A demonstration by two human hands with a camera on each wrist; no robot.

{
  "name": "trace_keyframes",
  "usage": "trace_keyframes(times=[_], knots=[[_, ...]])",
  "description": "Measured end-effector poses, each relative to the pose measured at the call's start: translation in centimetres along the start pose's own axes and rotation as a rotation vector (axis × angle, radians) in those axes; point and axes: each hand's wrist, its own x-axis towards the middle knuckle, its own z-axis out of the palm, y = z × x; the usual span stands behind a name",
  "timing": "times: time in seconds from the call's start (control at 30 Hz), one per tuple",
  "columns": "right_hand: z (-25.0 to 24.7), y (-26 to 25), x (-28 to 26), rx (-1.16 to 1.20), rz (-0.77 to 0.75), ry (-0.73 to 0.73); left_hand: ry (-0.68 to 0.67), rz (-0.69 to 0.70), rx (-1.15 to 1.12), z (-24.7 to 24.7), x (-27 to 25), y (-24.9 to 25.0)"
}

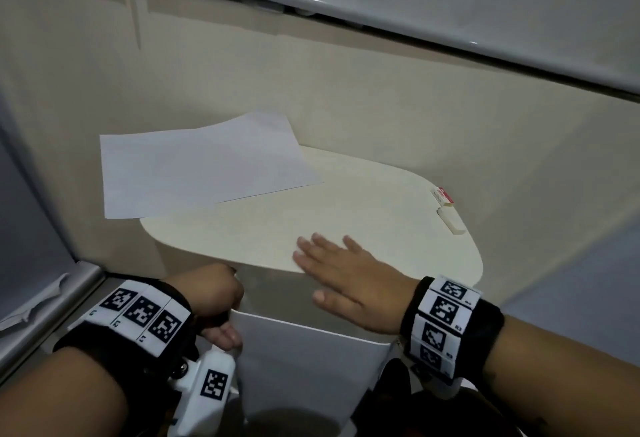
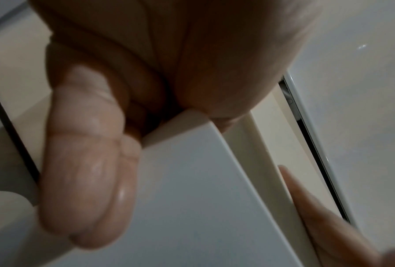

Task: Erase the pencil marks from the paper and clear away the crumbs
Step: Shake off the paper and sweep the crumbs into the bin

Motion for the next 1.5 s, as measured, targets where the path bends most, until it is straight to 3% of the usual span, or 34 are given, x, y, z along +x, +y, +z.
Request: trace_keyframes(times=[0.1,0.17,0.2,0.23,0.3,0.4,0.5,0.63,0.73,0.93,1.03,1.07,1.13,1.17,1.23,1.33,1.43,1.5], knots=[[0.1,-0.8,-0.3,0.316,-0.118,0.040,-0.007,0.009,-0.020,-0.1,0.1,-0.1],[-1.4,-0.8,-0.1,0.835,-0.007,0.163,-0.007,0.010,-0.026,-0.2,0.2,-0.2],[-2.4,-0.2,0.2,1.034,0.068,0.295,-0.006,0.008,-0.025,-0.2,0.2,-0.3],[-3.3,1.0,0.6,1.099,0.167,0.431,-0.005,0.004,-0.026,-0.3,0.2,-0.3],[-5.5,3.6,1.1,0.841,0.431,0.498,-0.007,0.000,-0.019,-0.4,0.2,-0.3],[-7.5,6.9,1.5,0.422,0.817,0.194,-0.007,0.002,-0.009,-0.5,0.4,-0.4],[-7.3,9.0,3.2,0.238,0.949,-0.045,-0.011,-0.001,-0.012,-0.6,0.5,-0.5],[-6.5,9.9,5.3,0.129,0.977,-0.206,-0.031,-0.030,-0.022,-0.7,0.5,-0.2],[-6.0,9.4,6.5,0.121,0.903,-0.220,-0.036,-0.040,-0.033,-0.8,0.8,-0.3],[-5.4,4.6,6.3,0.111,0.422,-0.317,-0.038,-0.067,-0.047,-0.7,0.9,-0.1],[-5.9,2.7,4.6,0.424,0.231,-0.344,-0.044,-0.067,-0.052,-0.8,0.8,-0.2],[-6.4,2.5,4.1,0.622,0.227,-0.301,-0.048,-0.063,-0.053,-0.9,0.8,-0.2],[-7.5,3.2,3.5,0.923,0.301,-0.079,-0.051,-0.053,-0.053,-1.0,0.8,-0.3],[-8.0,4.3,3.7,0.961,0.363,0.052,-0.049,-0.046,-0.050,-1.0,0.8,-0.3],[-8.9,7.0,4.7,0.730,0.522,0.212,-0.034,-0.030,-0.055,-1.0,0.8,-0.4],[-8.8,9.7,6.3,0.215,0.699,0.009,-0.014,-0.017,-0.072,-1.0,0.9,-0.4],[-7.1,10.1,8.0,0.044,0.748,-0.240,-0.024,-0.030,-0.077,-1.1,1.1,-0.5],[-6.4,8.5,8.7,0.047,0.637,-0.282,-0.031,-0.043,-0.070,-1.2,1.3,-0.6]])
